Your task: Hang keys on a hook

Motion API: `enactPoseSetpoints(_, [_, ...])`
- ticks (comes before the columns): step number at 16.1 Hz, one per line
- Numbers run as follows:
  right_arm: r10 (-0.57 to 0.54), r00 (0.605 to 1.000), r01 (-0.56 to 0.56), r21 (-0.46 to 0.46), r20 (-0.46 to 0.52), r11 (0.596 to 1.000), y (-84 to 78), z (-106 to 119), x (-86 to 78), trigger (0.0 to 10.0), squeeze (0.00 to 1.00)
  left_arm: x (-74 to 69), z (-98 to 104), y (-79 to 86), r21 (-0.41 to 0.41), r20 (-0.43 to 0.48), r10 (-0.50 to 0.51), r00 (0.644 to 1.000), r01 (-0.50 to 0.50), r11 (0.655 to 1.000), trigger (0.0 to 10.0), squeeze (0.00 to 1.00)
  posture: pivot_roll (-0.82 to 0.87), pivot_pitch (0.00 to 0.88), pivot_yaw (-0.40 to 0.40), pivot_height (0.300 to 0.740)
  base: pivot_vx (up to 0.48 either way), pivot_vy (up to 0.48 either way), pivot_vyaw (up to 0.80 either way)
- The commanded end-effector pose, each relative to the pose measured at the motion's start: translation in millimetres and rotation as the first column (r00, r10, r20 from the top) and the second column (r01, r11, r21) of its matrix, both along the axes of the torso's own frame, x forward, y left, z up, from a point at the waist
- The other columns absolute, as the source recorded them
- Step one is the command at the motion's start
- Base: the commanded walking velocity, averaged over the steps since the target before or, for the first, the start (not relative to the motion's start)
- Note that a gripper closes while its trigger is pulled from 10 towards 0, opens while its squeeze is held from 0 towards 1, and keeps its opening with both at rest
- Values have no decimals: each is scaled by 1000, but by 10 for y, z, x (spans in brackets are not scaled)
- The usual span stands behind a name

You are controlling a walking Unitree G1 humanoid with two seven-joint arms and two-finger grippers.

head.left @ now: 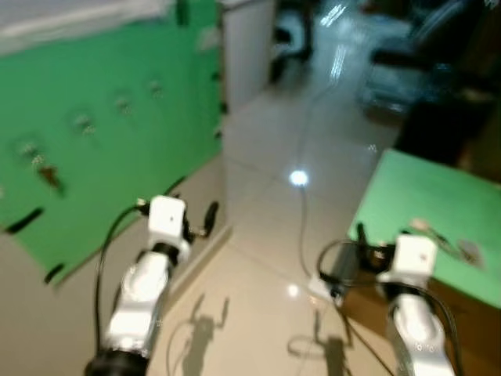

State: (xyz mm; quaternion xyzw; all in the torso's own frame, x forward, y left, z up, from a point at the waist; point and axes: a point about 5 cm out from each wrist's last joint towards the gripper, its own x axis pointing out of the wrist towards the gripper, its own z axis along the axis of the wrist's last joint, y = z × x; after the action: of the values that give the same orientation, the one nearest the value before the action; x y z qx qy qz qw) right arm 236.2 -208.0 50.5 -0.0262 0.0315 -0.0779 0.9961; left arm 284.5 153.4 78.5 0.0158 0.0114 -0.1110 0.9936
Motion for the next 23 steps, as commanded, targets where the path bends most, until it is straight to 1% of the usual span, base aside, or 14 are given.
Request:
enactPoseSetpoints(1, [16,1000,-15,-14,27,1000,26,60,51,10000,114,24,5,48,-1,3,24,1000,-24,1000,10000,0,-62,0,2,740,0,0,-756])
enactPoseSetpoints(3, [25,999,-24,-17,25,1000,34,64,68,10000,122,18,2,3,12,5,-7,1000,7,1000,10000,0,-66,0,-1,740,0,0,-759])
enactPoseSetpoints(4, [28,999,-27,-19,29,999,33,77,92,10000,149,26,-17,-7,-4,-6,1,1000,-1,1000,10000,0,-70,0,-2,740,0,-469,-763])
enactPoseSetpoints(9, [49,999,-49,-9,18,999,65,70,131,10000,161,51,-43,-35,2,-9,-1,1000,1,1000,10000,0,-74,0,0,740,0,-464,-759])
enactPoseSetpoints(13, [62,998,-61,-13,19,998,88,81,162,10000,161,130,-46,-36,-11,-24,14,1000,-15,1000,10000,0,-80,0,4,740,0,-446,-752])
enactPoseSetpoints(14, [91,996,-91,-6,3,996,117,64,177,10000,137,157,-57,-13,-8,-37,37,999,-37,999,10000,0,-84,0,6,740,311,-364,-750])
enactPoseSetpoints(16, [111,994,-111,1,-5,994,142,54,186,10000,106,213,-81,-11,47,-56,64,996,-61,997,10000,0,-91,0,11,740,174,-163,0])
enactPoseSetpoints(18, [125,992,-125,11,-8,992,168,49,185,10000,98,230,-14,-25,17,-24,46,999,-45,999,10000,0,-94,0,13,740,0,0,0])
enactPoseSetpoints(19, [131,991,-131,14,-11,991,175,42,180,10000,94,227,0,-22,4,-17,50,999,-50,999,10000,0,-95,0,13,740,334,345,0])
enactPoseSetpoints(23, [155,988,-154,25,-28,988,203,16,177,10000,94,229,10,-55,-6,-2,58,998,-58,998,10000,0,-94,0,14,740,438,0,0])
